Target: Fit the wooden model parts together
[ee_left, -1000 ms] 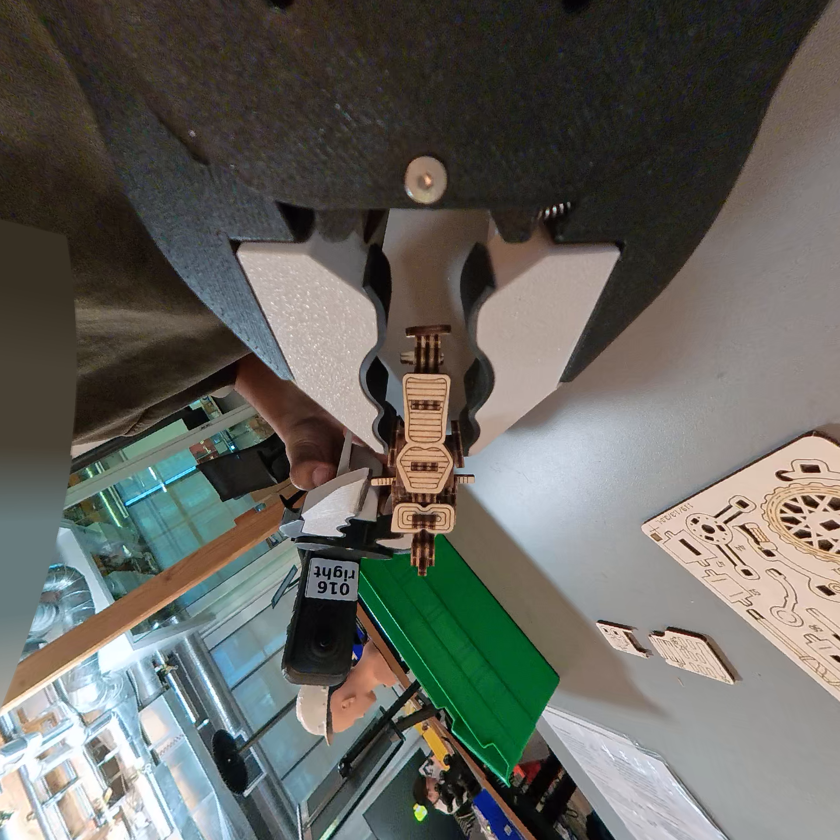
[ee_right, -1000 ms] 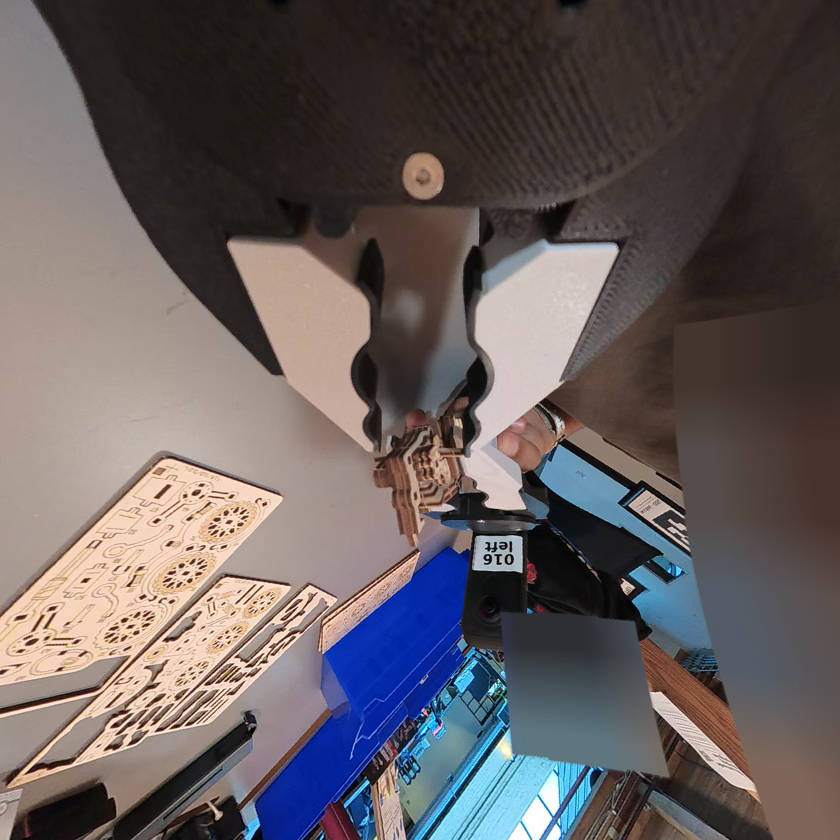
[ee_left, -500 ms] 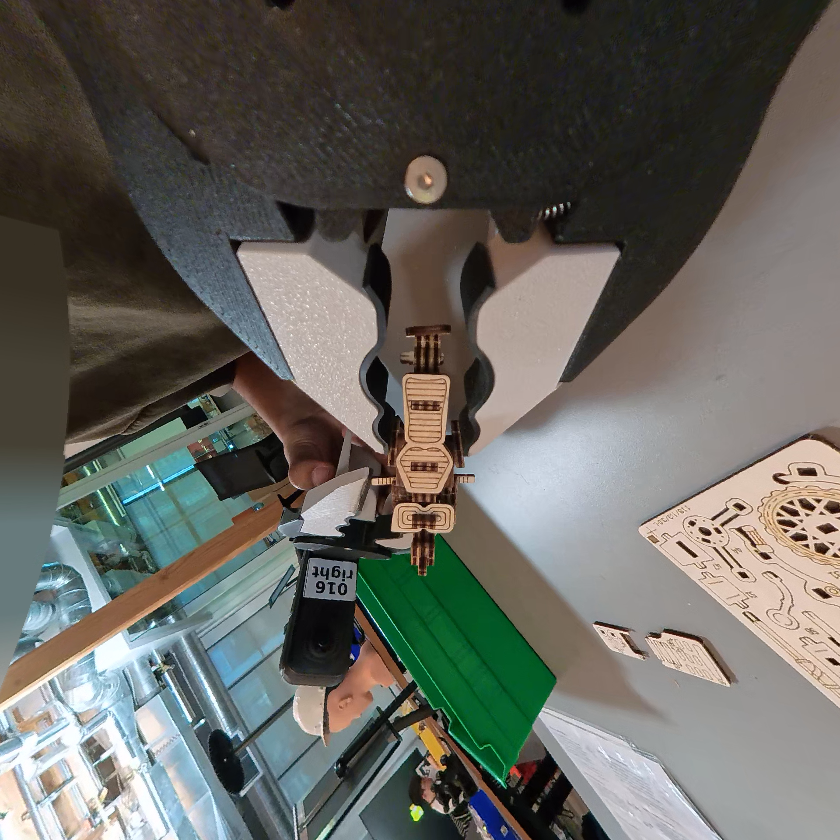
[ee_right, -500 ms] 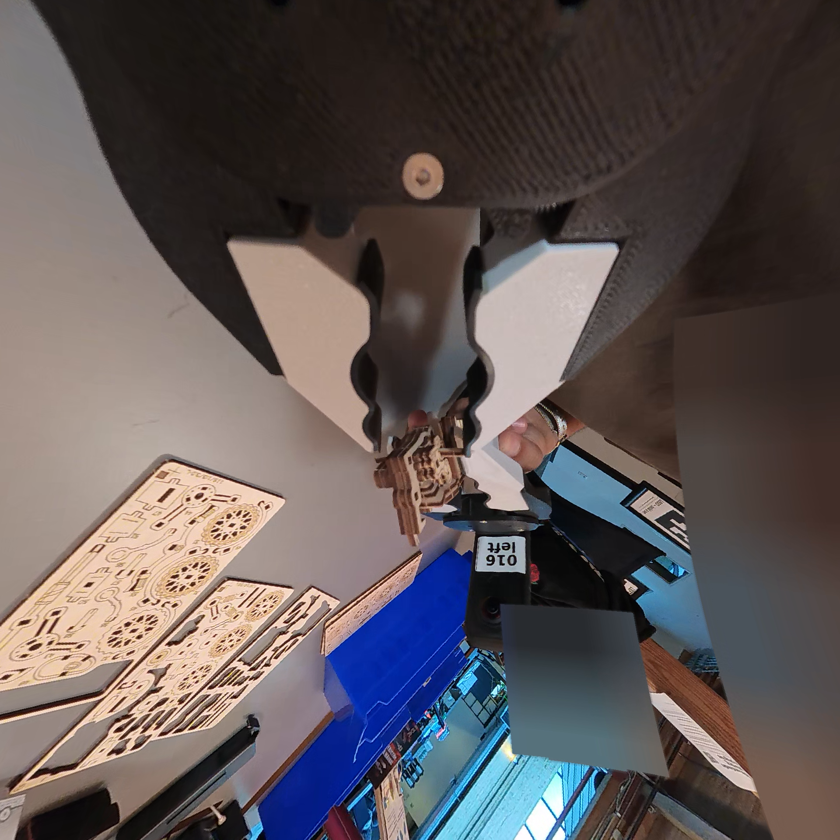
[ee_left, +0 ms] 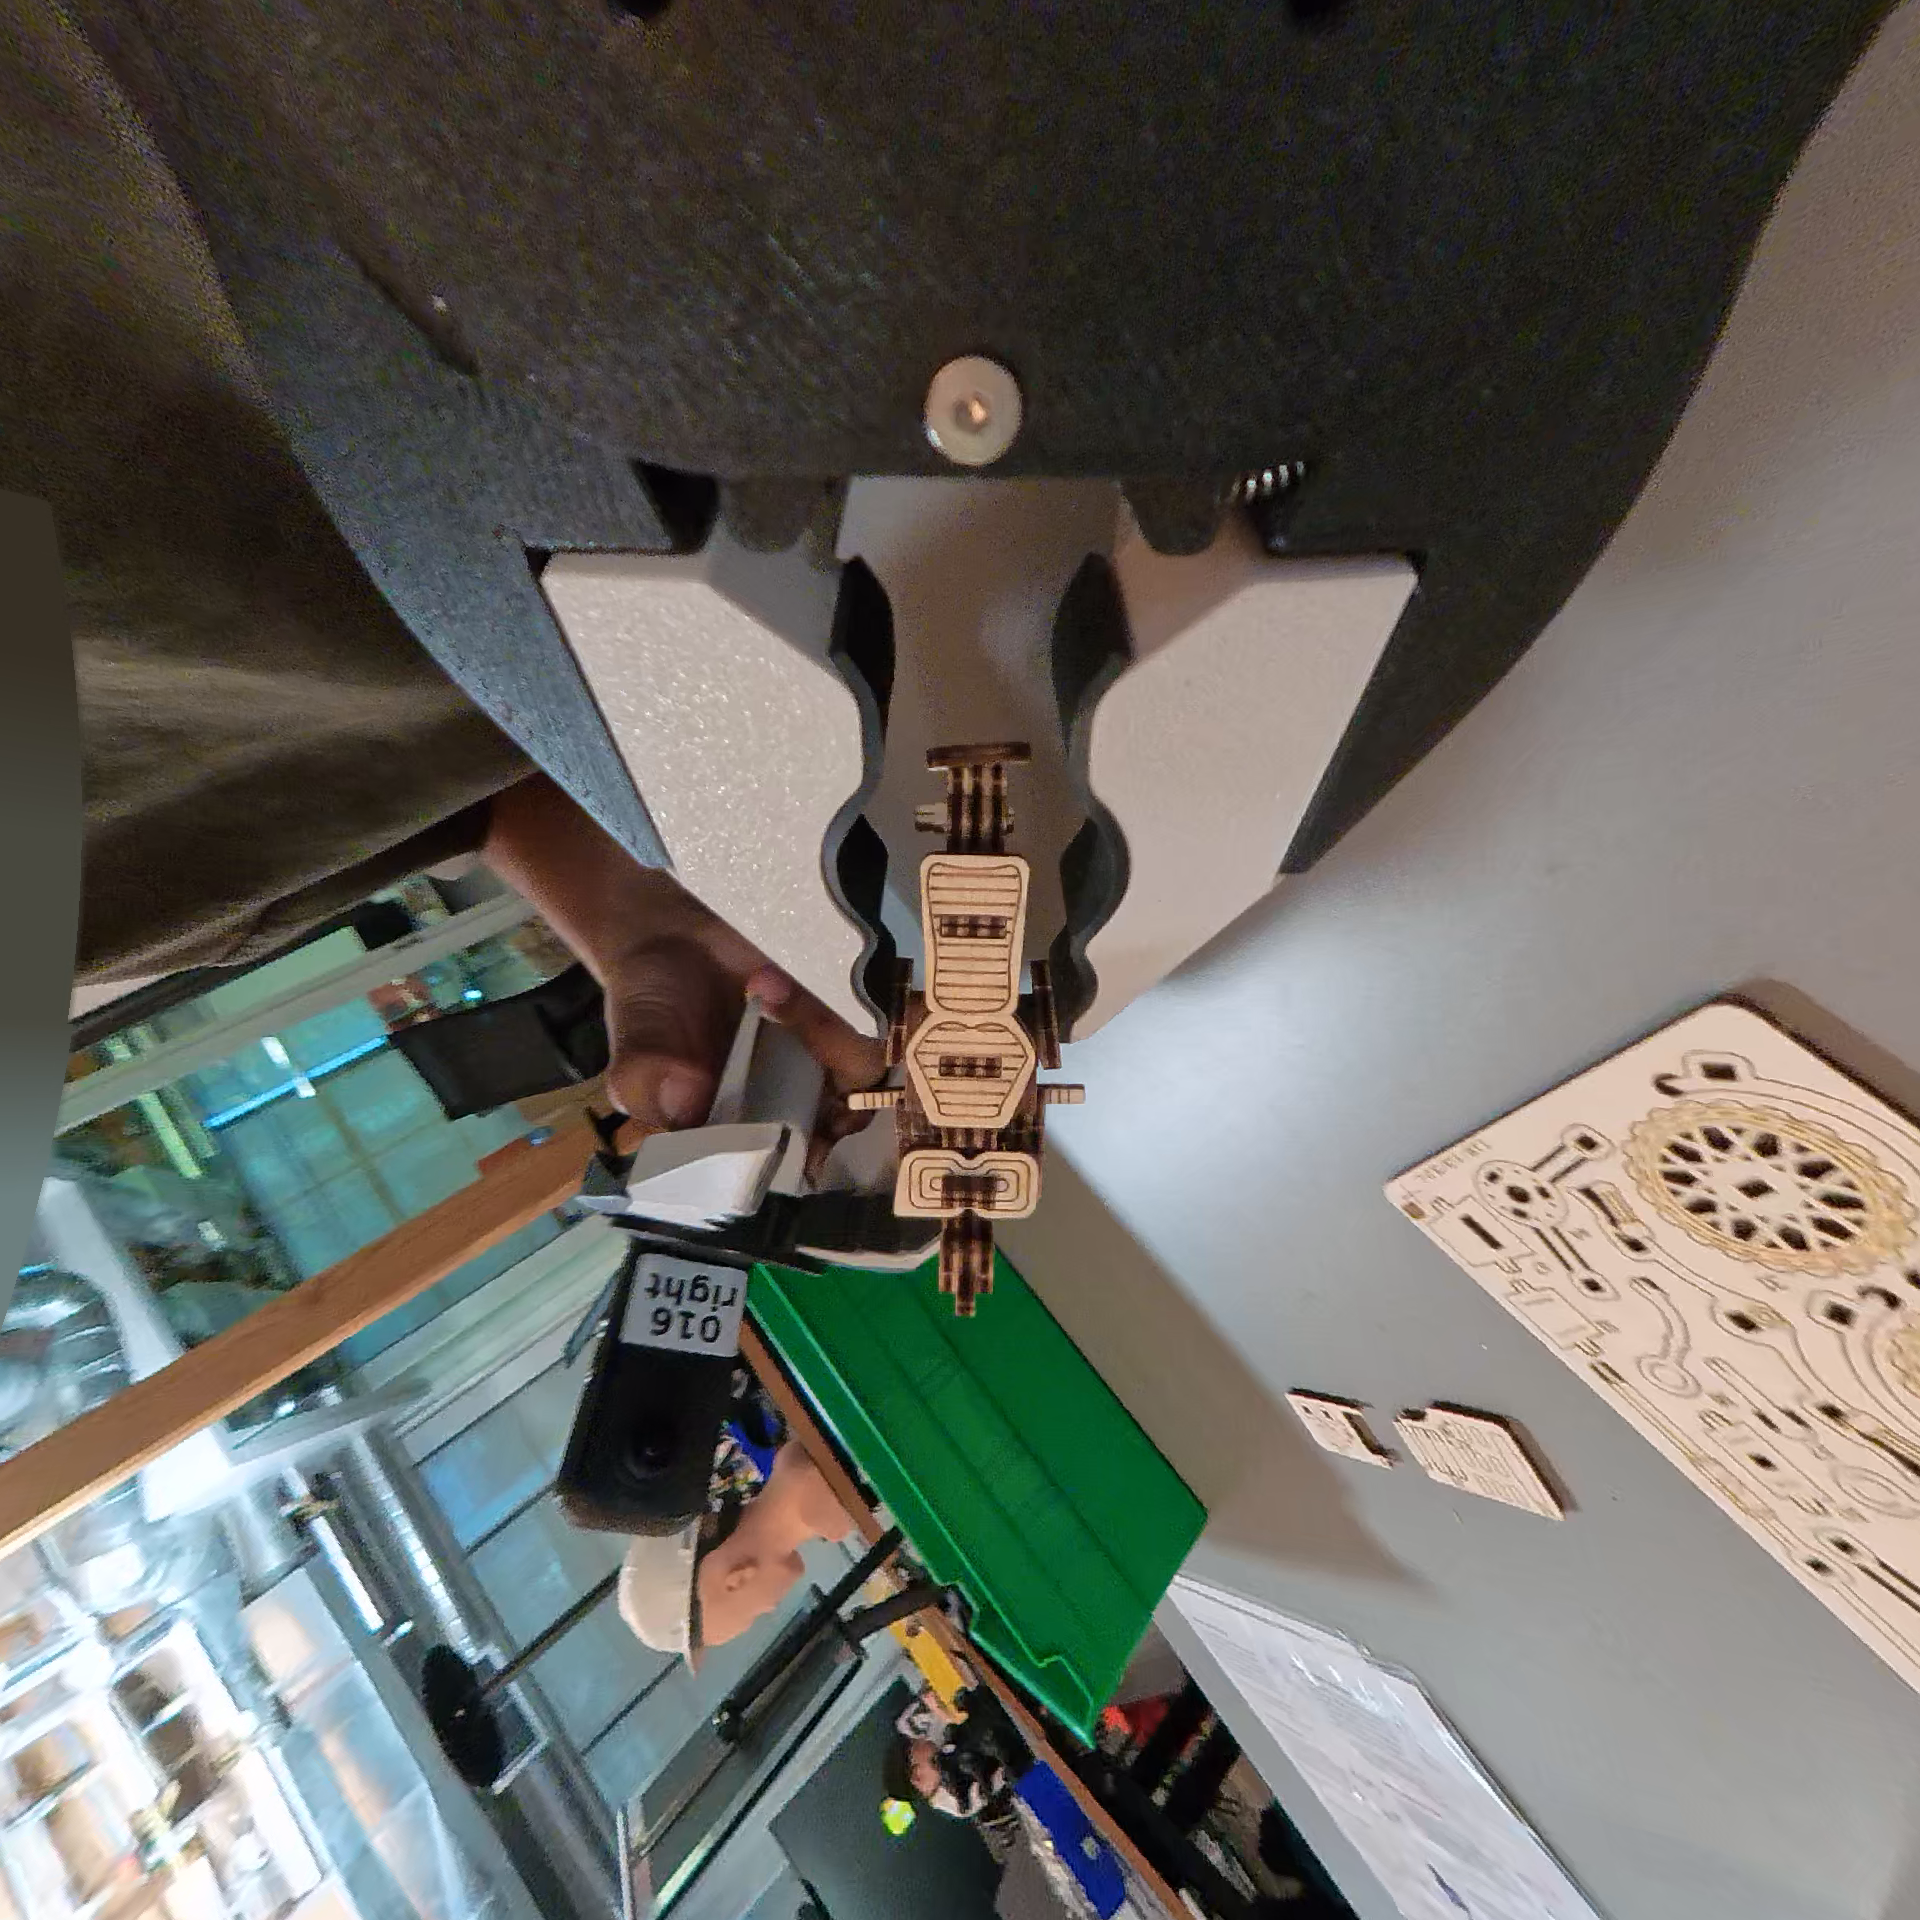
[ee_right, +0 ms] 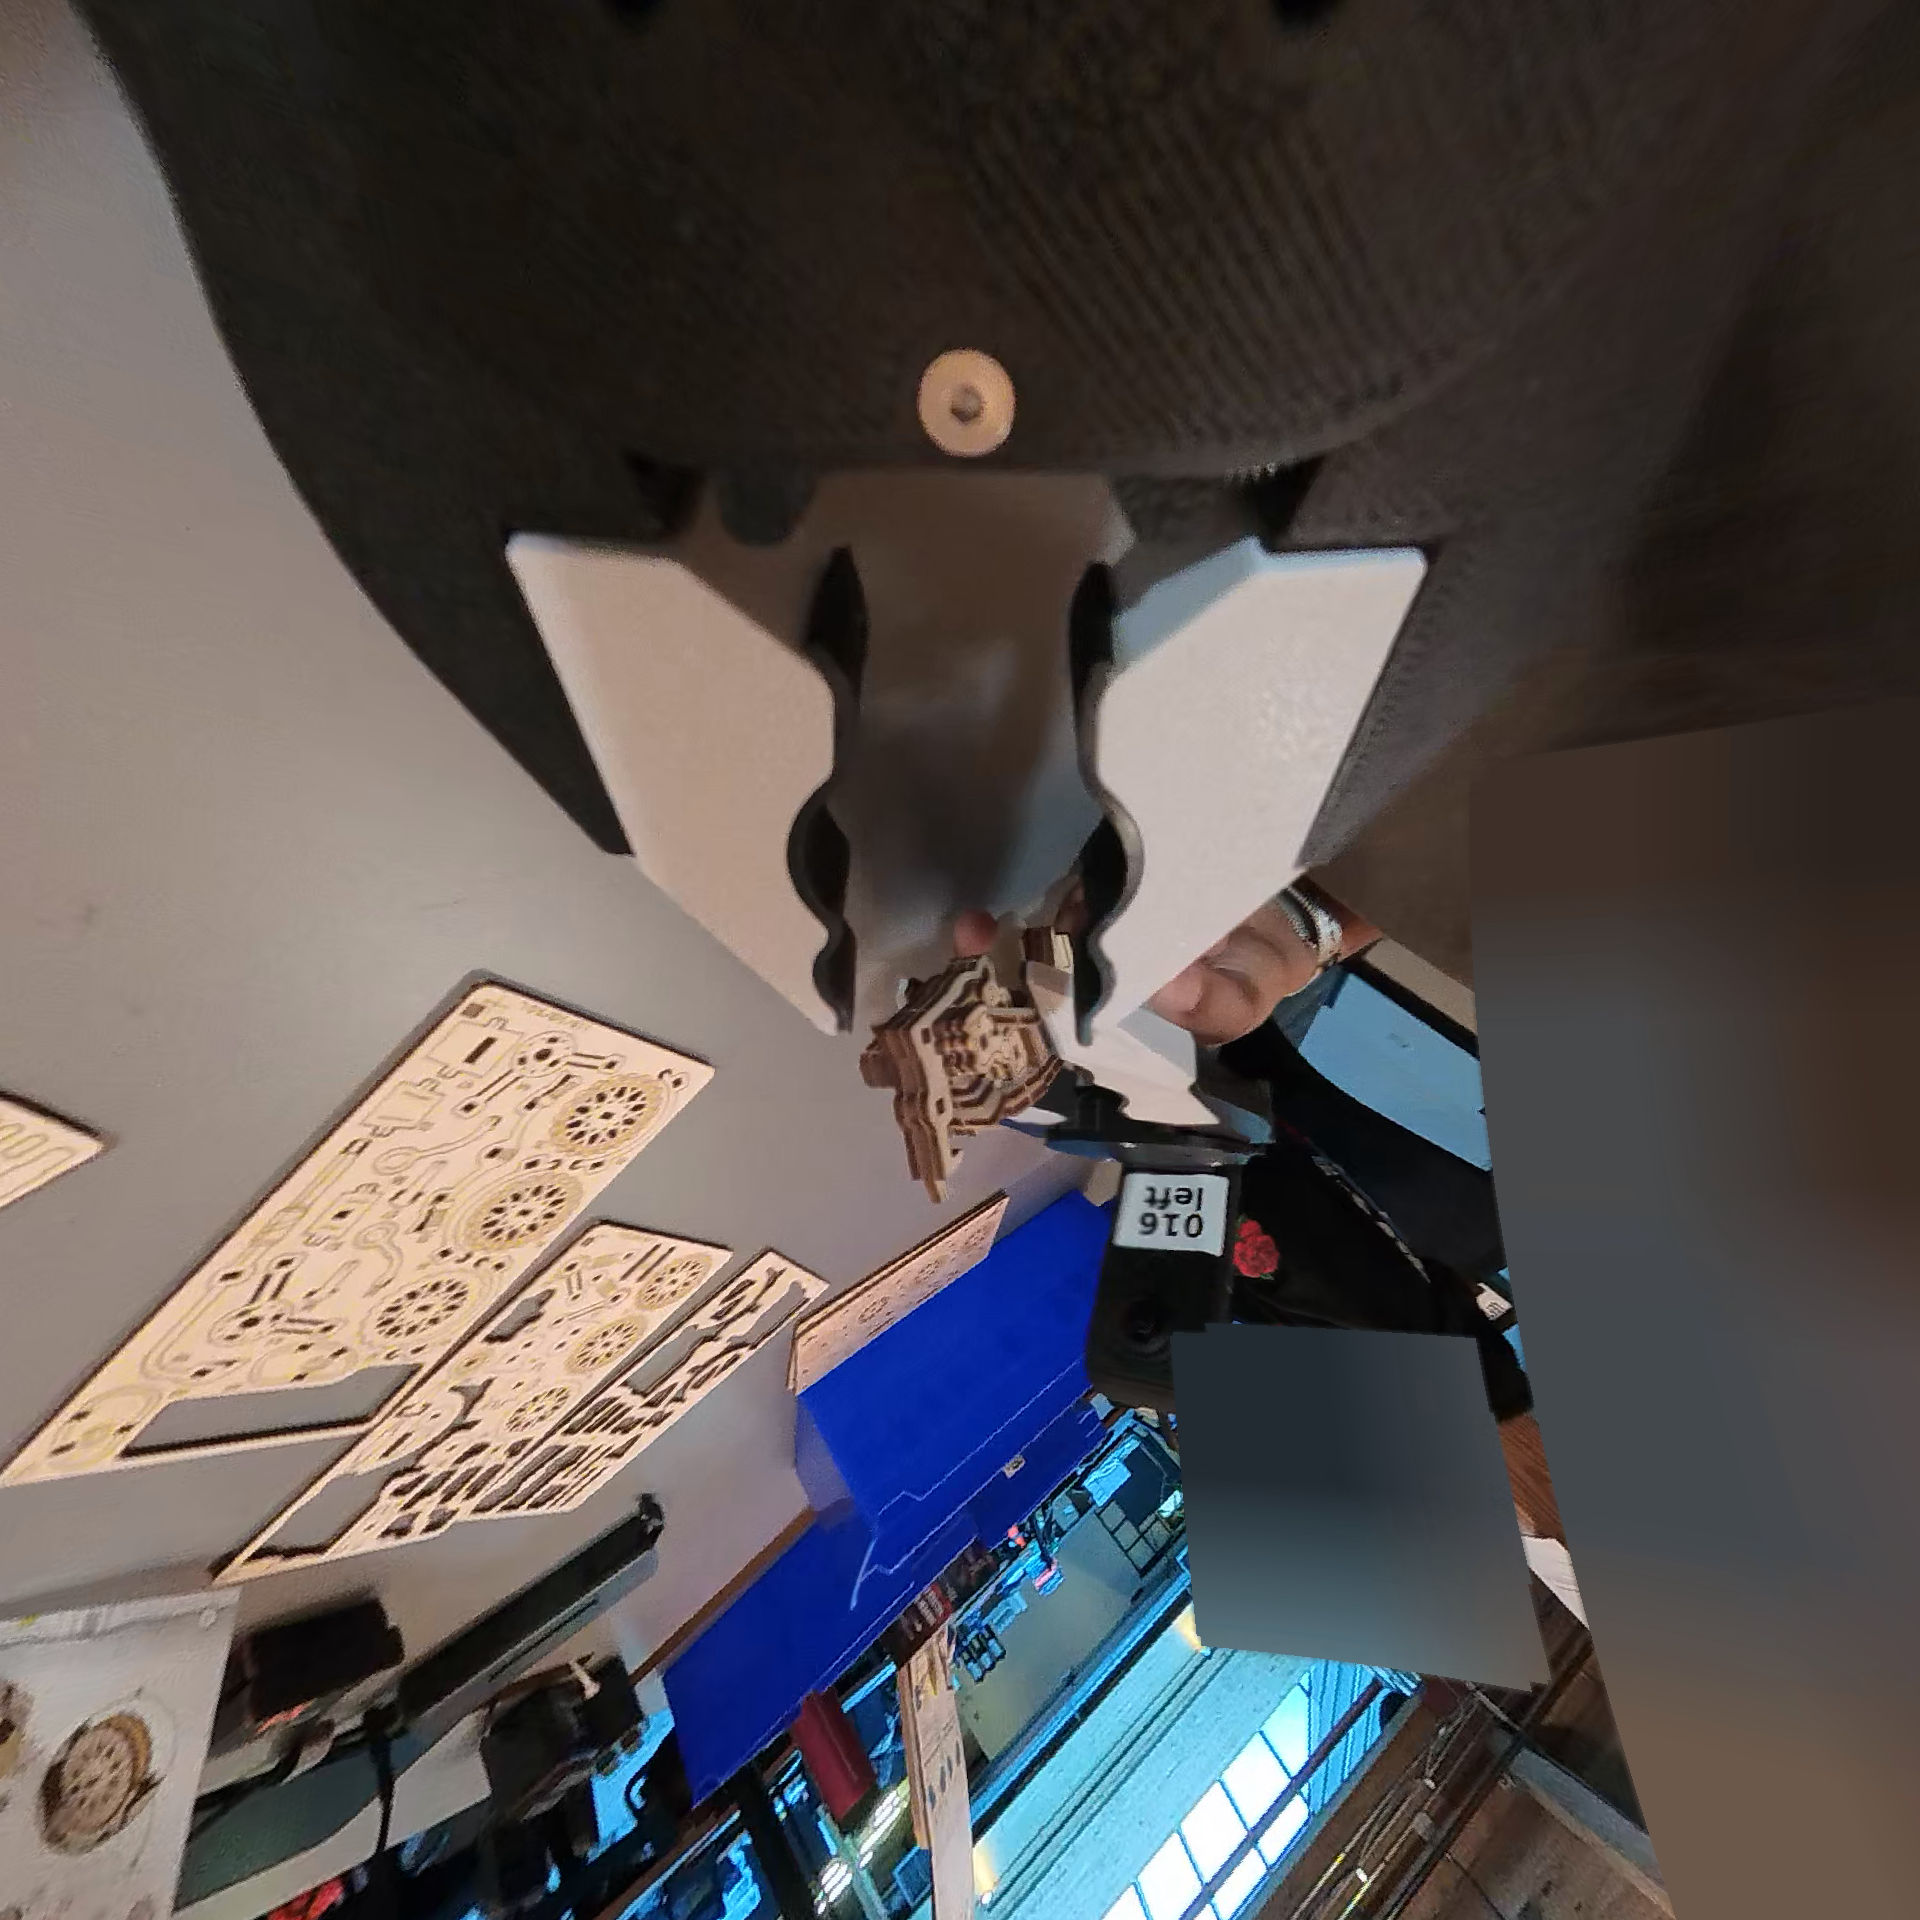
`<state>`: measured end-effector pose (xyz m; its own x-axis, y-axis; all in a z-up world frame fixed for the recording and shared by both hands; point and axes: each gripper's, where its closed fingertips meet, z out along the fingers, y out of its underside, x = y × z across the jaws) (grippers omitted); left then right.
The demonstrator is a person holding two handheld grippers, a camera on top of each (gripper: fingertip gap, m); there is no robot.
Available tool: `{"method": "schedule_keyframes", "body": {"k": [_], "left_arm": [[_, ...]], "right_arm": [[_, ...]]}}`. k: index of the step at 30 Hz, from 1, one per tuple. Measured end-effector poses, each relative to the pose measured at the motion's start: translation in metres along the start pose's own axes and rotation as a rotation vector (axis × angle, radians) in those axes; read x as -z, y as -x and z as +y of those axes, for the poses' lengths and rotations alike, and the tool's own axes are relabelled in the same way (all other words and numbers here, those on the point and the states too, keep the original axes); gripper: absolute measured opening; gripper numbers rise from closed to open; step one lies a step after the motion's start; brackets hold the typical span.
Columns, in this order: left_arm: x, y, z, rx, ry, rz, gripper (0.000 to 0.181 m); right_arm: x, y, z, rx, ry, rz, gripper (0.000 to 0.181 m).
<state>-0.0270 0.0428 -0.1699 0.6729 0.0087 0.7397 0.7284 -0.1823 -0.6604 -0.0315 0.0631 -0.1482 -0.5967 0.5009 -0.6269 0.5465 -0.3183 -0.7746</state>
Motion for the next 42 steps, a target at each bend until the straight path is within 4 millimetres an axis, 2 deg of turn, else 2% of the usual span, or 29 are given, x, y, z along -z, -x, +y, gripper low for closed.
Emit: {"method": "schedule_keyframes", "body": {"k": [4, 6, 10, 12, 14, 16, 18, 21, 27, 36, 42], "left_arm": [[0.003, 0.004, -0.005, -0.207, -0.009, -0.104, 0.027], [0.004, -0.007, -0.005, -0.376, 0.007, -0.086, 0.026], [0.008, -0.031, 0.007, -0.781, 0.056, -0.045, 0.027], [0.009, -0.033, 0.013, -0.871, 0.067, -0.039, 0.028], [0.01, -0.036, 0.017, -0.876, 0.073, -0.007, 0.028], [0.011, -0.041, 0.017, -0.862, 0.066, 0.032, 0.028], [0.013, -0.045, 0.016, -0.841, 0.054, 0.067, 0.028], [0.016, -0.053, 0.017, -0.801, 0.042, 0.131, 0.027], [0.019, -0.069, 0.02, -0.73, 0.029, 0.251, 0.027], [0.019, -0.079, 0.022, -0.706, 0.014, 0.307, 0.027], [0.022, -0.08, 0.015, -0.69, -0.023, 0.307, 0.027]], "right_arm": [[0.007, -0.003, -0.01, 0.046, -0.053, 0.03, 0.04], [0.009, 0.001, -0.015, 0.064, -0.076, 0.007, 0.041], [0.011, 0.024, -0.02, 0.159, -0.094, -0.103, 0.056], [0.01, 0.041, -0.014, 0.268, -0.06, -0.168, 0.069], [0.007, 0.053, 0.001, 0.435, 0.017, -0.19, 0.077], [0.002, 0.052, 0.017, 0.571, 0.091, -0.15, 0.081], [-0.001, 0.051, 0.024, 0.614, 0.115, -0.13, 0.081], [-0.002, 0.058, 0.026, 0.58, 0.105, -0.181, 0.08], [0.004, 0.082, 0.015, 0.493, 0.009, -0.32, 0.068], [0.0, 0.092, 0.017, 0.46, 0.002, -0.368, 0.06], [0.002, 0.091, 0.018, 0.452, 0.009, -0.375, 0.054]]}}
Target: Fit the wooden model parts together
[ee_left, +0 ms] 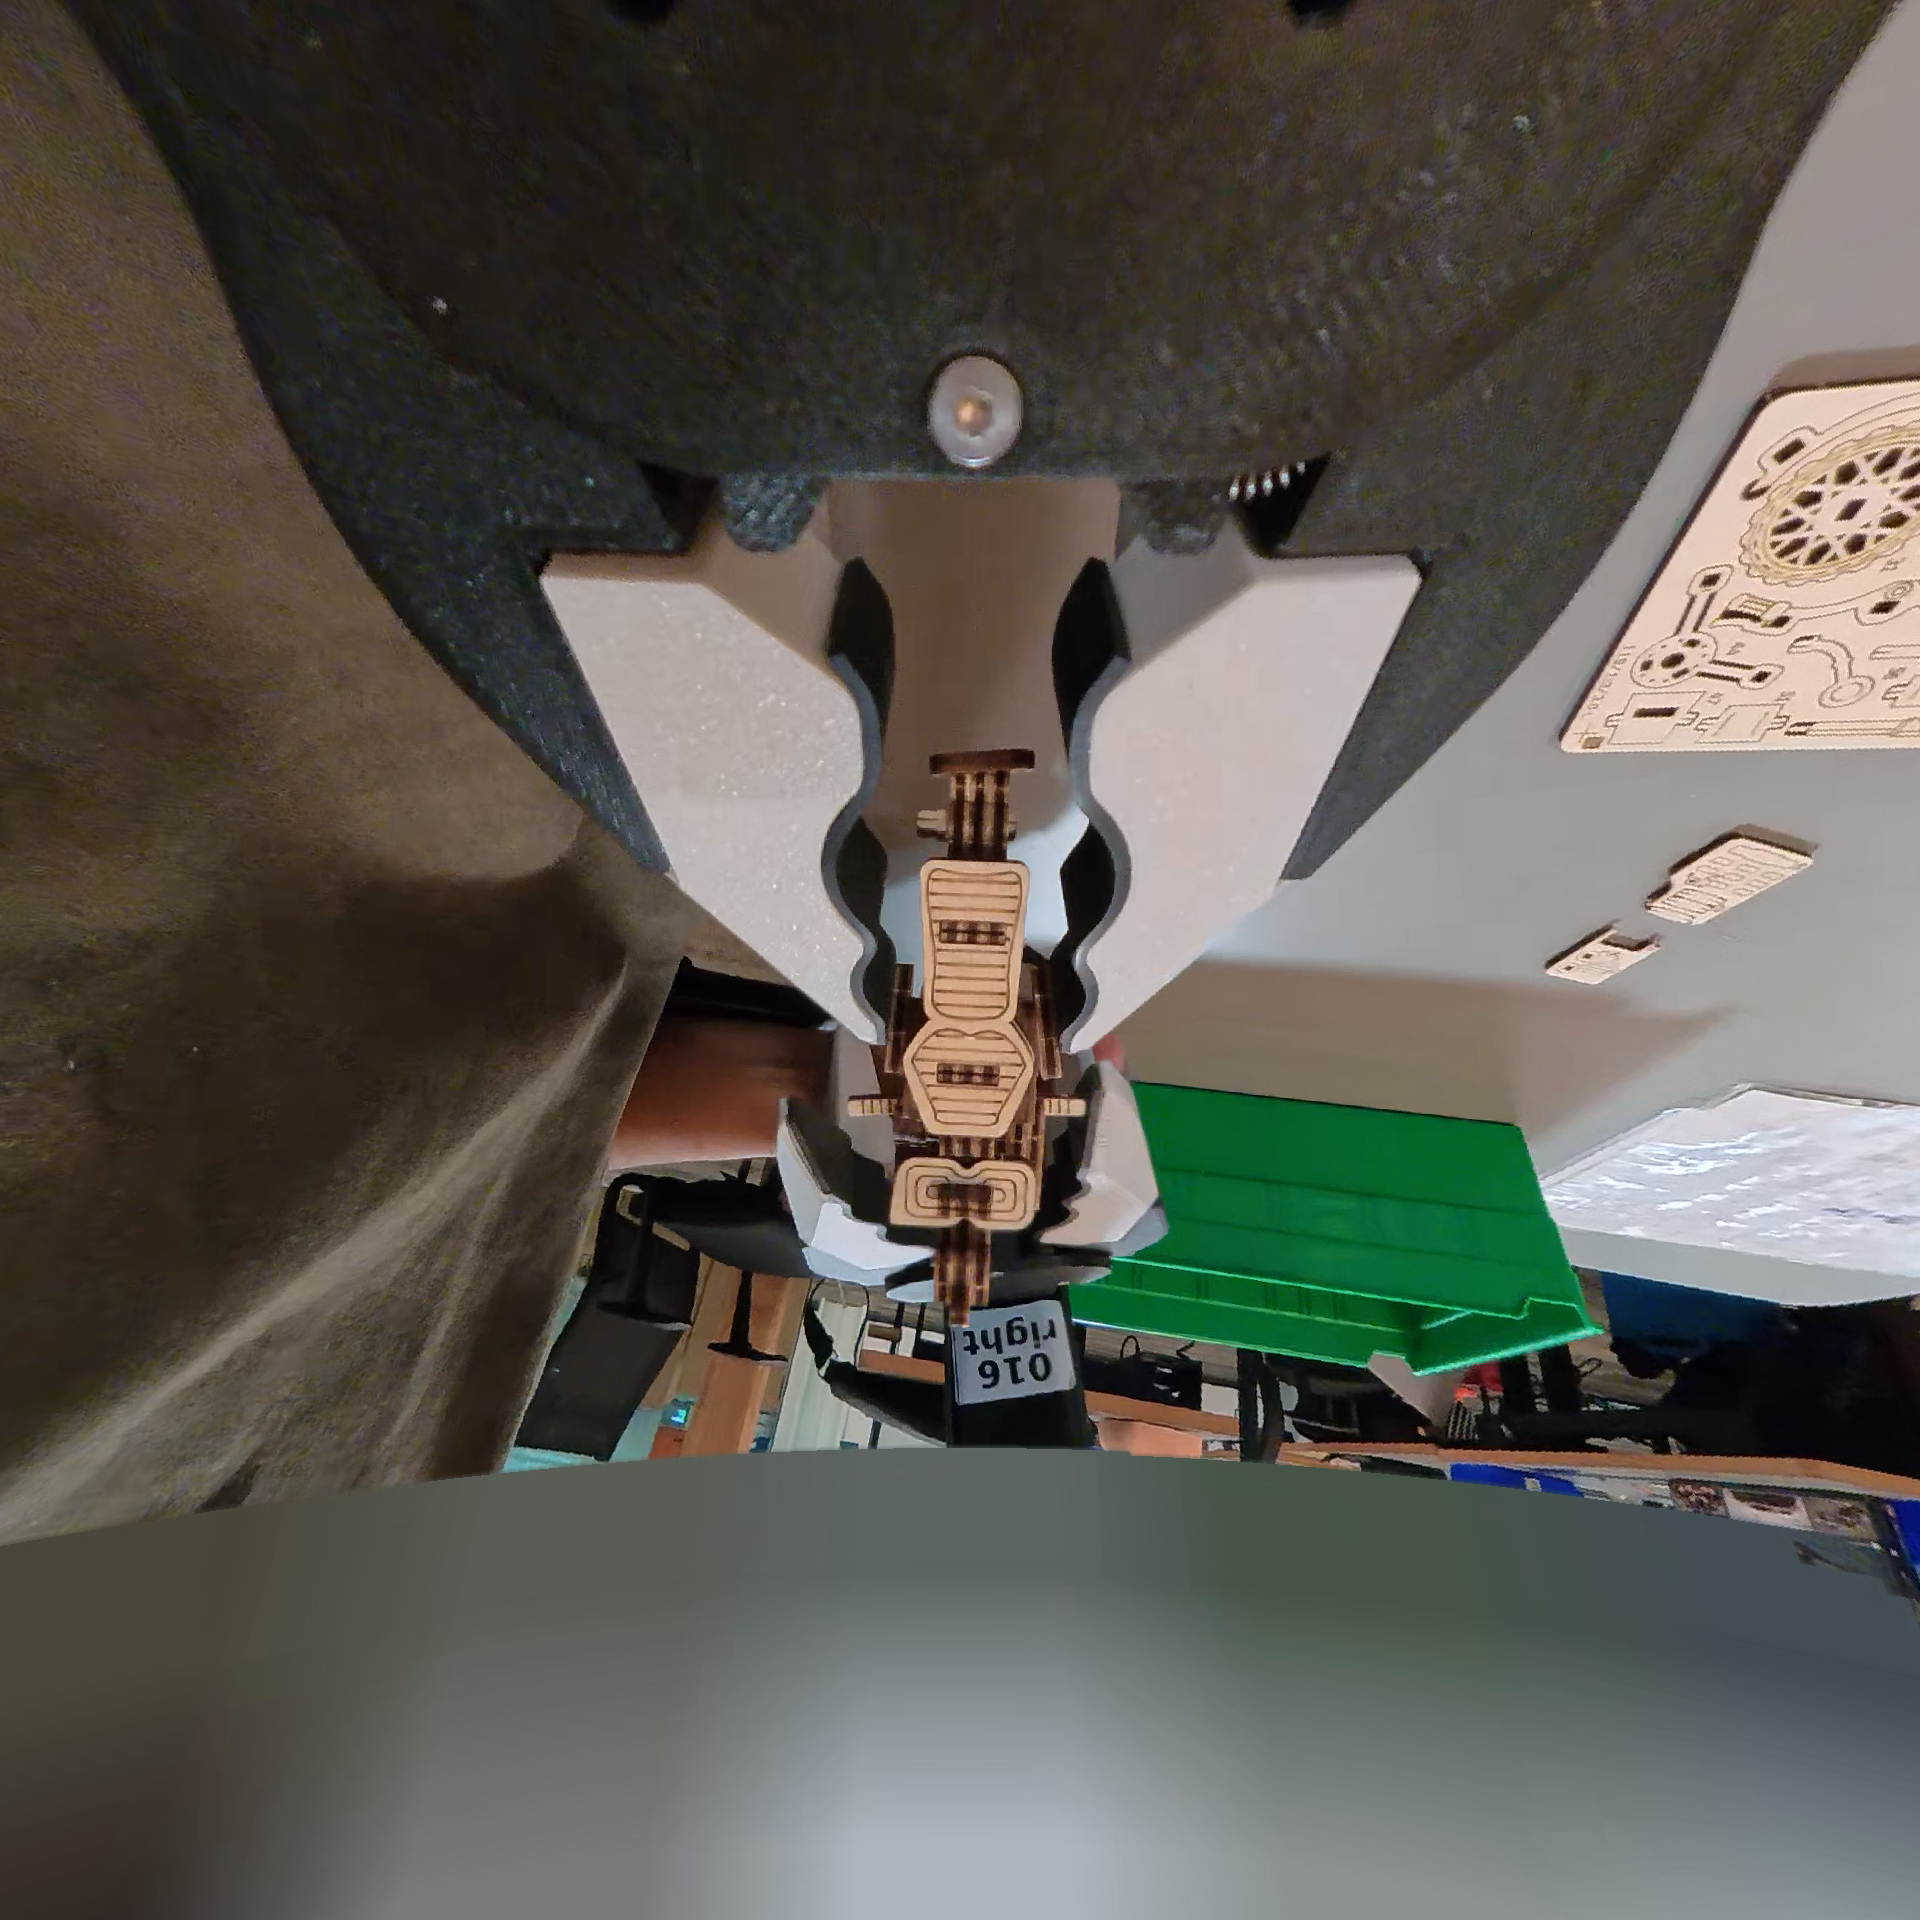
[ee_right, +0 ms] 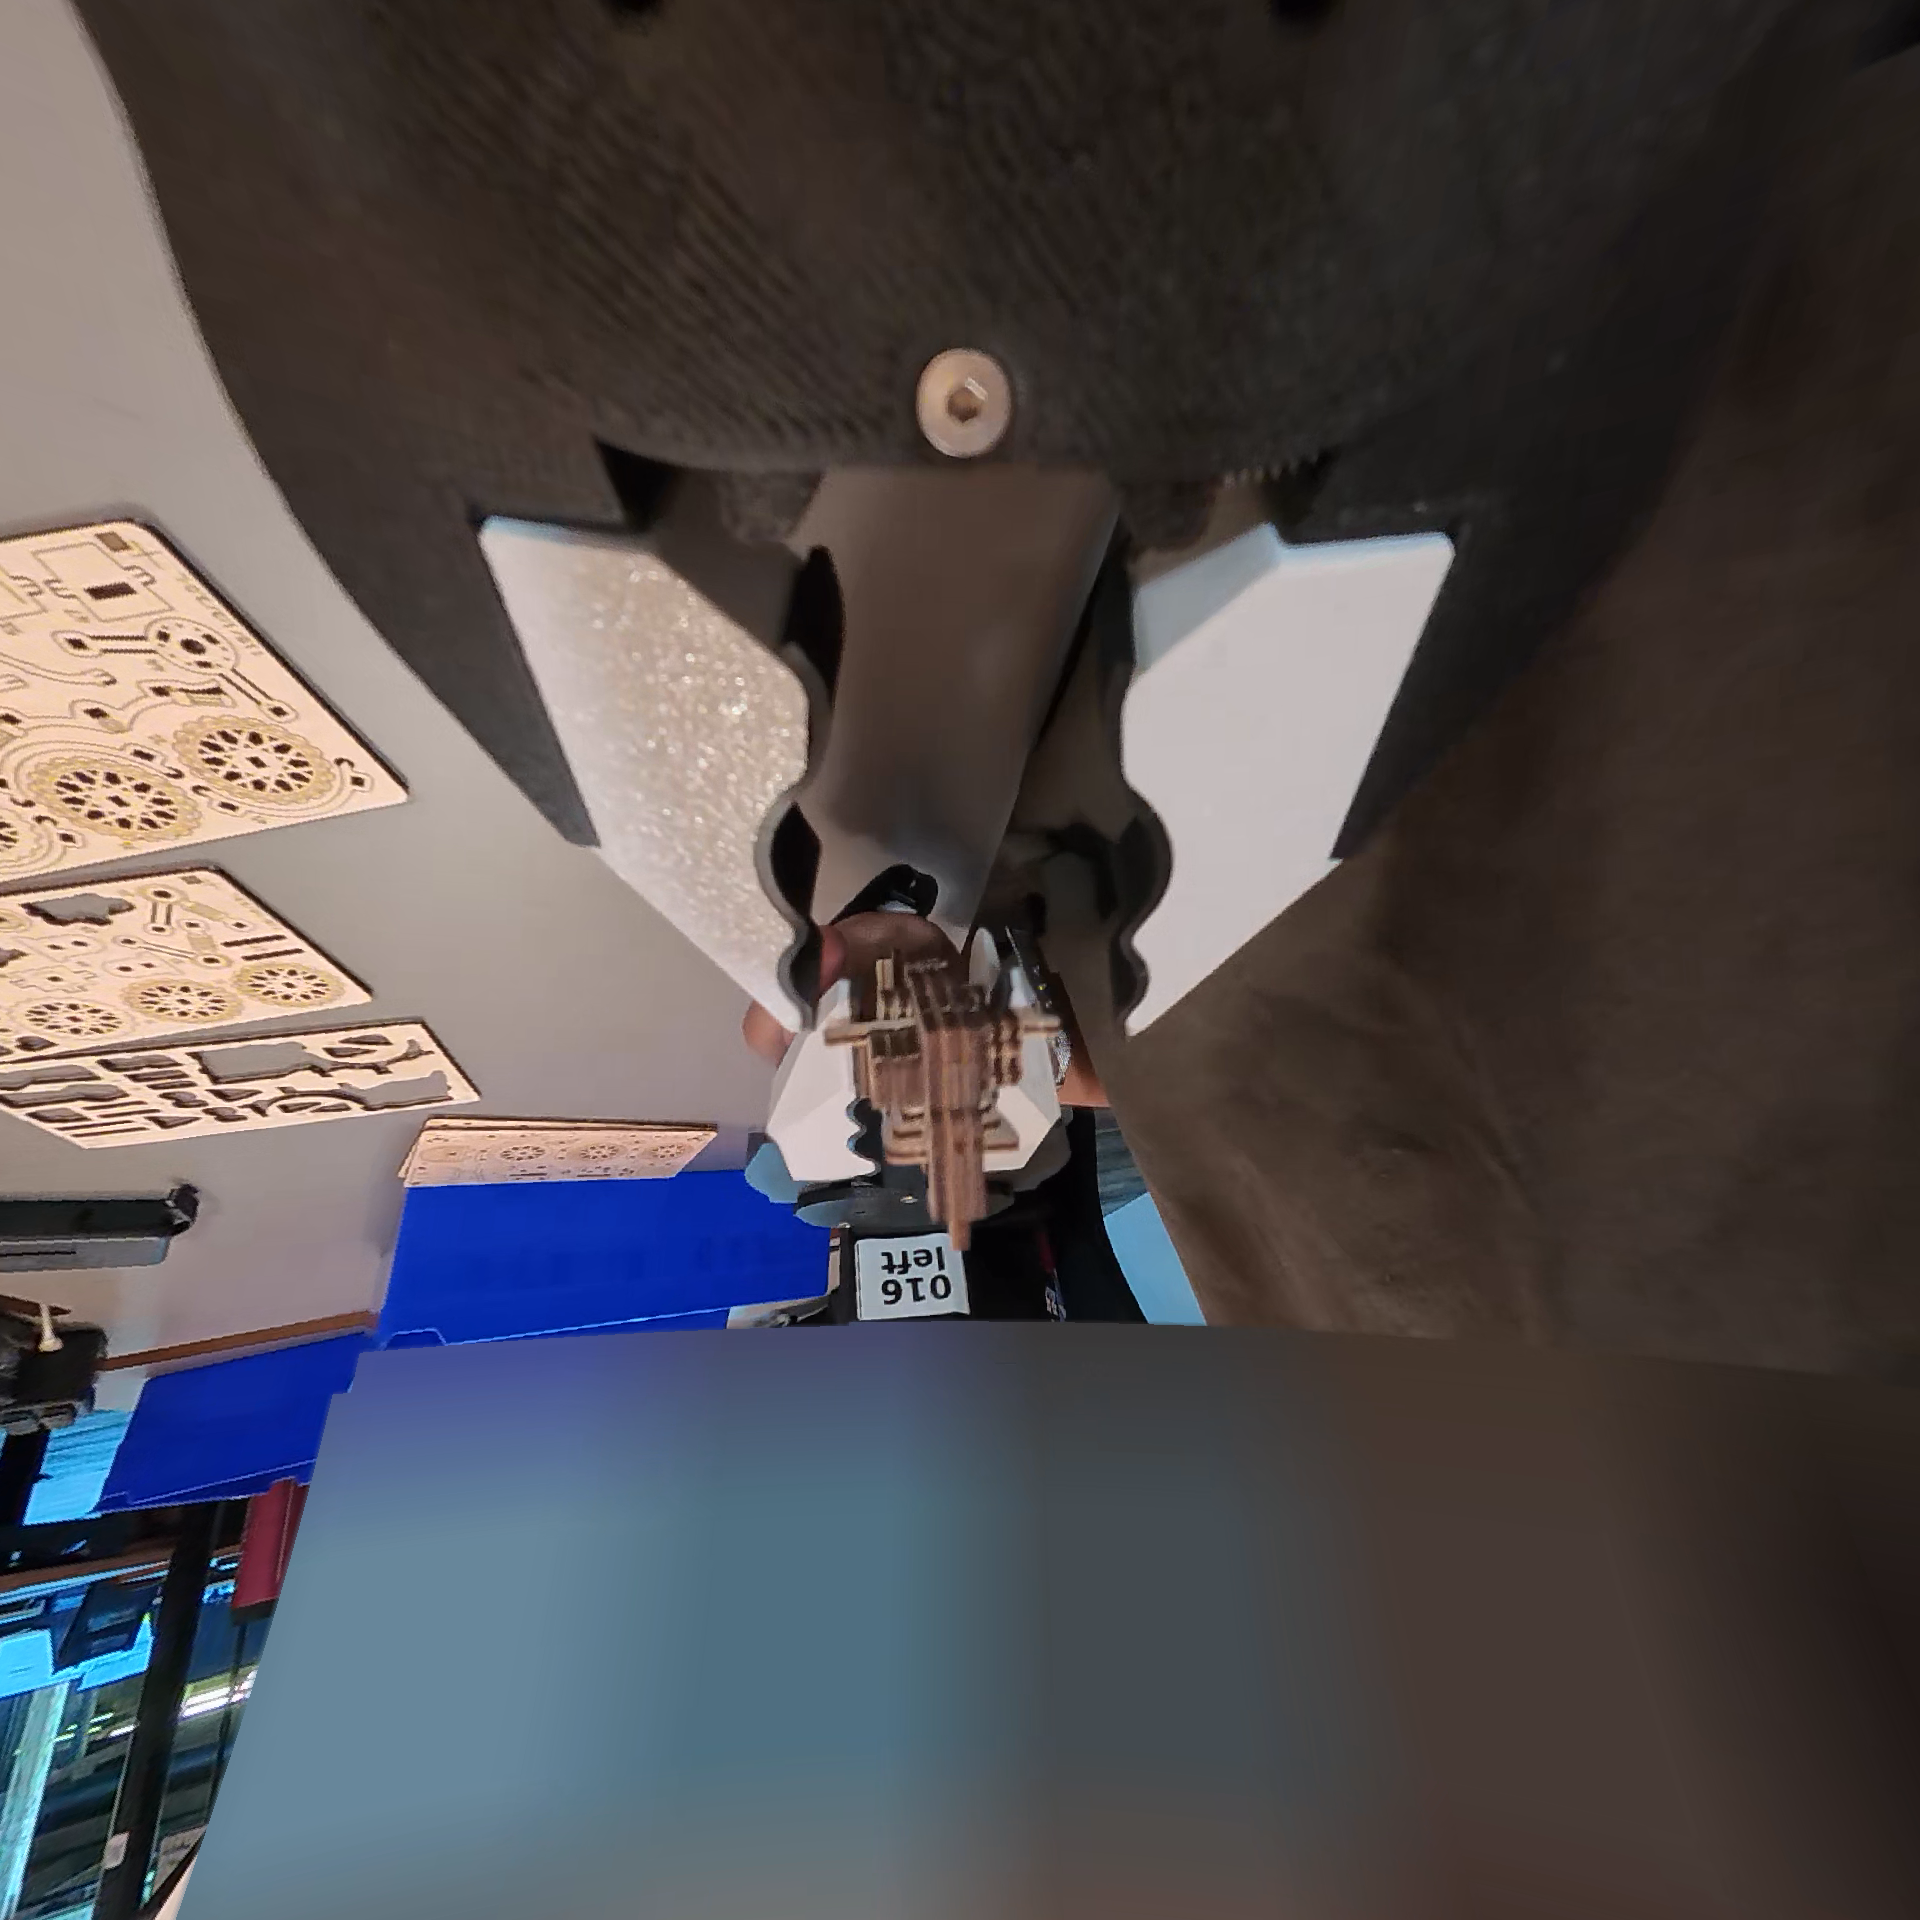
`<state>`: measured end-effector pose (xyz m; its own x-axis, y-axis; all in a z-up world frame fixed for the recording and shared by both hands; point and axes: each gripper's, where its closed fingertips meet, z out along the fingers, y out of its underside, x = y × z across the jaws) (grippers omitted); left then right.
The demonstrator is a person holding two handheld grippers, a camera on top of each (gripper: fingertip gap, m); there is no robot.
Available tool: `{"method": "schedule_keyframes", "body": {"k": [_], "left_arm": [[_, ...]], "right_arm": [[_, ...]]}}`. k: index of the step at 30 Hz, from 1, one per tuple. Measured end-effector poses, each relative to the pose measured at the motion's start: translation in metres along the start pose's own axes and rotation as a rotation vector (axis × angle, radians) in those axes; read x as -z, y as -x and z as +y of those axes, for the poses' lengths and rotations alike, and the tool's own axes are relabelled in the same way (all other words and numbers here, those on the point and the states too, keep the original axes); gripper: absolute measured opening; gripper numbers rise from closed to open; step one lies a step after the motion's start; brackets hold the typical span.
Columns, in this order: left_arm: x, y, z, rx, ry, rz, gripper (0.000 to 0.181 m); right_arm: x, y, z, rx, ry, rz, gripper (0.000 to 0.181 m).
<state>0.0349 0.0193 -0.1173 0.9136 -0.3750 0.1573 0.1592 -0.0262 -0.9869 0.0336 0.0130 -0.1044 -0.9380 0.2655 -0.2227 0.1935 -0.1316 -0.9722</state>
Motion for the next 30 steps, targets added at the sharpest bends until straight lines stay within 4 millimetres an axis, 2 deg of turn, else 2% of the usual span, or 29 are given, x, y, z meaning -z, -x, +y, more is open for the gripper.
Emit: {"method": "schedule_keyframes", "body": {"k": [3, 10, 30], "left_arm": [[0.0021, 0.0021, -0.0023, 0.012, -0.013, -0.005, 0.027], [-0.0007, 0.0007, 0.0015, 0.004, 0.006, -0.004, 0.027], [-0.0014, 0.0053, 0.0019, 0.012, 0.005, -0.032, 0.027]], "right_arm": [[0.0013, -0.0003, -0.0017, 0.002, -0.009, 0.001, 0.051], [-0.0011, 0.0014, -0.0014, -0.003, -0.011, -0.005, 0.057], [-0.0007, -0.0081, -0.0003, -0.025, -0.003, 0.045, 0.059]]}}
